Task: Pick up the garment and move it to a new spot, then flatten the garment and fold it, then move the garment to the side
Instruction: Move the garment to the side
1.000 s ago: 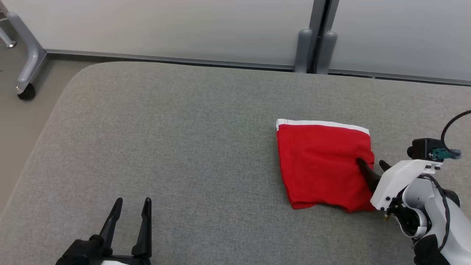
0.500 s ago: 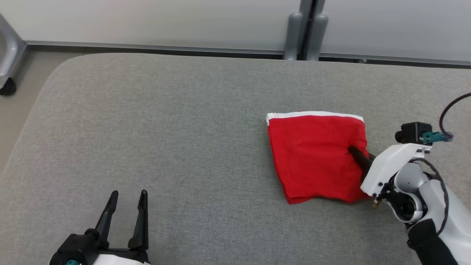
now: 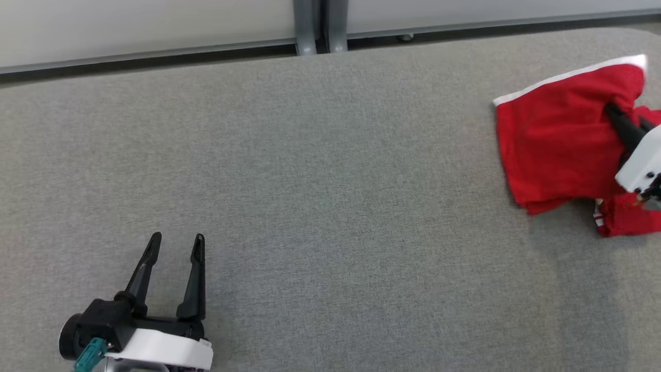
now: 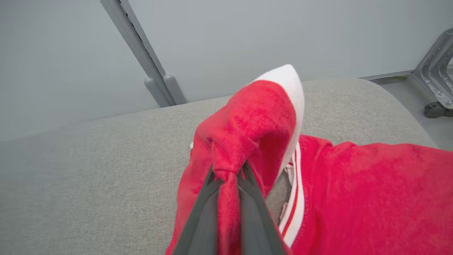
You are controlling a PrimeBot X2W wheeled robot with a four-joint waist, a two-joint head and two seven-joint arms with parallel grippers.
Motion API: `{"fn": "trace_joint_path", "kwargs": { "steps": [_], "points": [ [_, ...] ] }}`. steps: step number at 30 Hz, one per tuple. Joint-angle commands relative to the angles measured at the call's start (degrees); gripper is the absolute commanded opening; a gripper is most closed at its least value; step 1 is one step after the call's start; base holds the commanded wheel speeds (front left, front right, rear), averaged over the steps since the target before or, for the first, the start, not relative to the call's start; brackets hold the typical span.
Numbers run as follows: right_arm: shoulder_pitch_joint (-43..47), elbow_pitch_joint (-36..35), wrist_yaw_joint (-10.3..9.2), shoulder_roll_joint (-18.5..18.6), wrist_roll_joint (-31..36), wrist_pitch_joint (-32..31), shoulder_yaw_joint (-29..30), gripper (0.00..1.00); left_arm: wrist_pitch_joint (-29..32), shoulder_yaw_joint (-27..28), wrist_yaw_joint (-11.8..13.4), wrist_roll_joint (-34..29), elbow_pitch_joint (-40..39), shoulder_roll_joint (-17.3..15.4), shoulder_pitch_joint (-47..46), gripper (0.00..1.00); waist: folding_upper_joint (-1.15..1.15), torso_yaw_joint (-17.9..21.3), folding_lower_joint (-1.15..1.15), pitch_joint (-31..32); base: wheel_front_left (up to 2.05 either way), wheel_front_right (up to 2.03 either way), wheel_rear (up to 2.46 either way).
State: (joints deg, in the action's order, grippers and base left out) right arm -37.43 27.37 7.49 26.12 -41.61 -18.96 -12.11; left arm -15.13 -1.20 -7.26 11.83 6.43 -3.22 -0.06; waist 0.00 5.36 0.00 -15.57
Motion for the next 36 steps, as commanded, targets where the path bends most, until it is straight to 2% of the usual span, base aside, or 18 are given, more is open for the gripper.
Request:
{"fn": "trace_joint_path", "kwargs": {
  "steps": [1,9,13,14,15,16,19,22,28,36],
  "points": [
    [-1.3,-0.9,0.00,0.9,0.9,-1.4,0.7,0.00,0.0,0.0,-0.3,-0.5,-0.2,-0.7,-1.3,1.00,0.00,2.4,0.00,-2.8,0.00,0.00,0.00],
    [-3.1,-1.1,0.00,5.1,5.2,-7.2,5.7,0.00,0.0,-1.0,-0.2,0.0,0.5,-2.3,-3.0,1.00,0.00,2.5,0.00,-5.3,0.00,0.00,0.00],
    [-2.0,0.3,-0.02,7.2,9.9,-9.4,8.1,0.00,0.0,-1.1,-0.2,0.5,0.7,-2.5,-2.9,1.00,0.00,1.8,0.00,-5.3,0.00,0.00,0.00],
    [-1.7,0.5,-0.01,7.4,11.2,-9.8,8.6,0.27,0.0,-1.2,-0.3,0.6,0.7,-2.5,-2.8,1.00,0.00,1.6,0.00,-5.3,0.00,0.00,0.00],
    [-1.4,0.7,-0.01,7.7,12.7,-9.9,8.9,0.68,0.0,-1.3,-0.3,0.7,0.7,-2.5,-2.7,1.00,0.00,1.5,0.00,-5.2,0.00,0.00,0.00],
    [-1.1,1.2,-0.01,8.1,14.0,-10.5,9.5,1.00,0.0,-1.4,-0.3,0.8,0.8,-2.6,-2.6,1.00,0.00,1.3,0.00,-5.1,0.00,0.00,0.00],
    [0.5,1.9,-0.01,8.8,18.4,-12.2,10.0,1.00,0.0,-1.3,-0.3,1.0,0.9,-2.4,-2.6,1.00,0.00,0.9,0.00,-4.7,0.00,0.00,0.00],
    [1.1,-0.4,-0.02,8.8,21.9,-9.5,12.0,1.00,0.0,-0.9,-0.3,1.1,1.0,-2.1,-2.1,1.00,0.00,0.6,0.00,-3.9,0.00,0.00,0.00],
    [5.4,-6.6,-0.01,3.7,23.9,0.0,15.1,1.00,0.0,0.1,-0.3,1.8,1.3,-1.2,0.1,1.00,0.00,0.1,0.00,1.5,0.00,0.00,0.00],
    [15.8,-15.1,-0.01,-4.5,26.8,15.1,14.6,1.00,0.0,3.6,0.3,1.2,1.8,-0.1,4.3,1.00,0.00,-1.4,0.00,10.1,0.00,0.00,0.00]
  ]
}}
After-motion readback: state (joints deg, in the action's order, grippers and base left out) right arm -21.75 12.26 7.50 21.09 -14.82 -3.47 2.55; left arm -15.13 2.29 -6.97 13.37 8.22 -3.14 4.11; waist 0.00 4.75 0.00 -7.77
